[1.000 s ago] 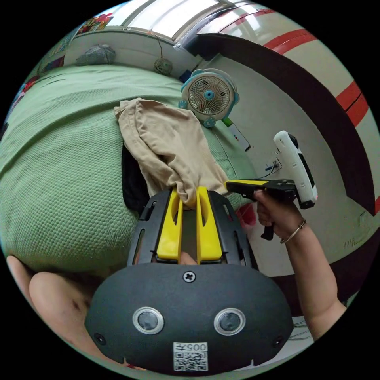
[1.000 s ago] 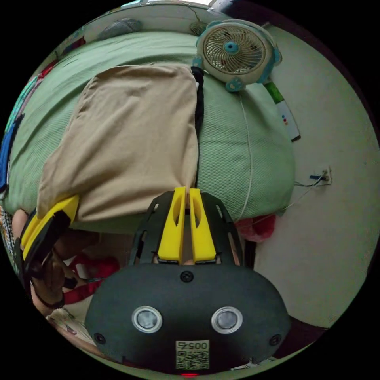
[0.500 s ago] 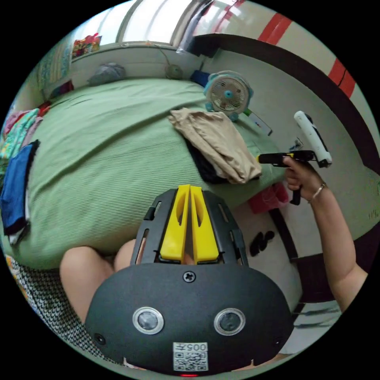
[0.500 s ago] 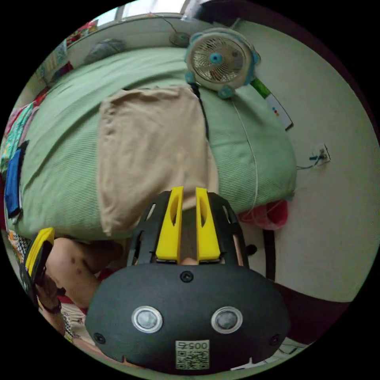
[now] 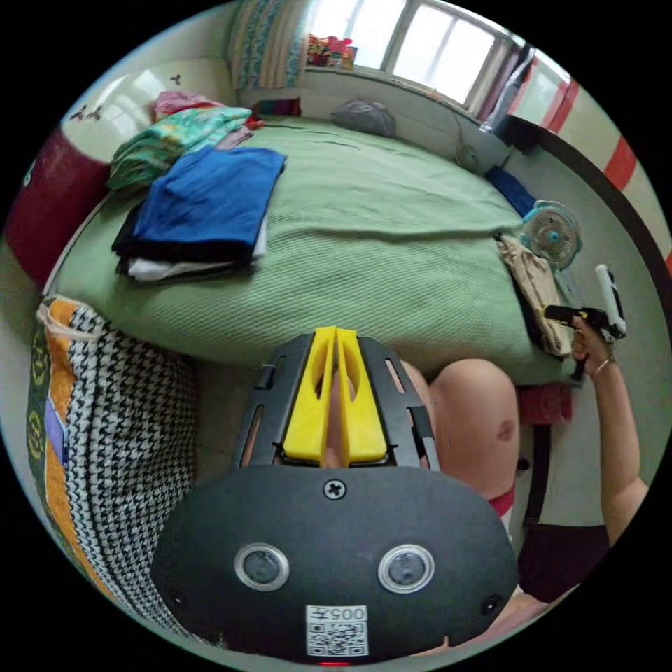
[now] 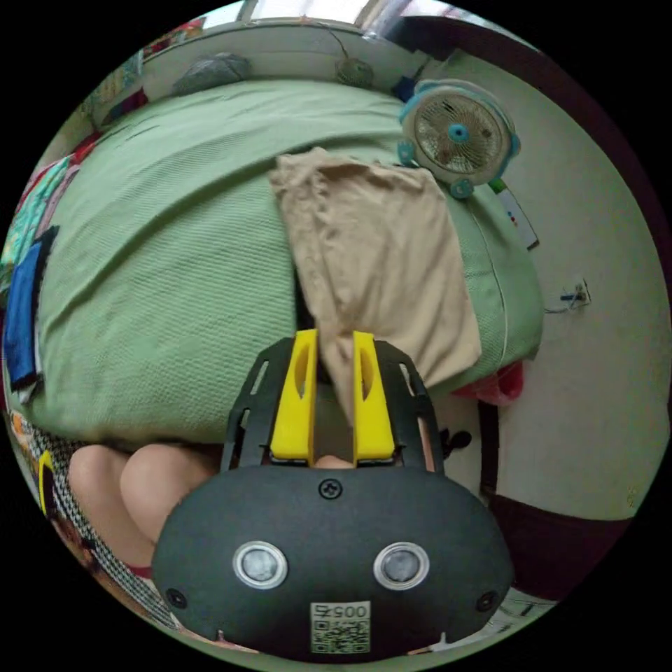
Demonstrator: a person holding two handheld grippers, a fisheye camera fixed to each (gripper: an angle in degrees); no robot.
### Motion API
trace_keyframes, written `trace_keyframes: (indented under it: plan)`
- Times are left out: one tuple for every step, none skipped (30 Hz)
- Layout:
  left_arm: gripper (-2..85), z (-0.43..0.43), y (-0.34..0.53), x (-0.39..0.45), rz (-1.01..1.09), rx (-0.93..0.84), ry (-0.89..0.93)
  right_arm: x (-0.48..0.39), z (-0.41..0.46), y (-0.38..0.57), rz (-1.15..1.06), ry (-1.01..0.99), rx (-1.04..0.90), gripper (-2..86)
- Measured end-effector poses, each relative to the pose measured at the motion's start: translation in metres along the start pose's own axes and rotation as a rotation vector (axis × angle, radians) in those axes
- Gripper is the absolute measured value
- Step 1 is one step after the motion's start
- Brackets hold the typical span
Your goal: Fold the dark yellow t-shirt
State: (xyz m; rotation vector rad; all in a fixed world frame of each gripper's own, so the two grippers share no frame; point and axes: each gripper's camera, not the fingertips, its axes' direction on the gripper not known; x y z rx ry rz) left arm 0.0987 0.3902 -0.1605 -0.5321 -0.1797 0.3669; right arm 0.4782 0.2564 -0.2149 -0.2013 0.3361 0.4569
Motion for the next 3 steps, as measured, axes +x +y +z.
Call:
trace_keyframes:
  plan:
    - [-0.7, -0.001, 0.001, -0.022, -0.029, -0.007, -0.004, -0.014, -0.008, 0.0, -0.019, -0.016, 0.026, 8.9]
    - [-0.7, -0.002, 0.002, -0.04, -0.053, -0.01, -0.011, -0.046, -0.024, 0.0, -0.074, -0.053, 0.079, 9.5]
    - [-0.7, -0.003, 0.002, -0.048, -0.056, -0.013, -0.015, -0.082, -0.038, 0.0, -0.142, -0.105, 0.119, 10.0]
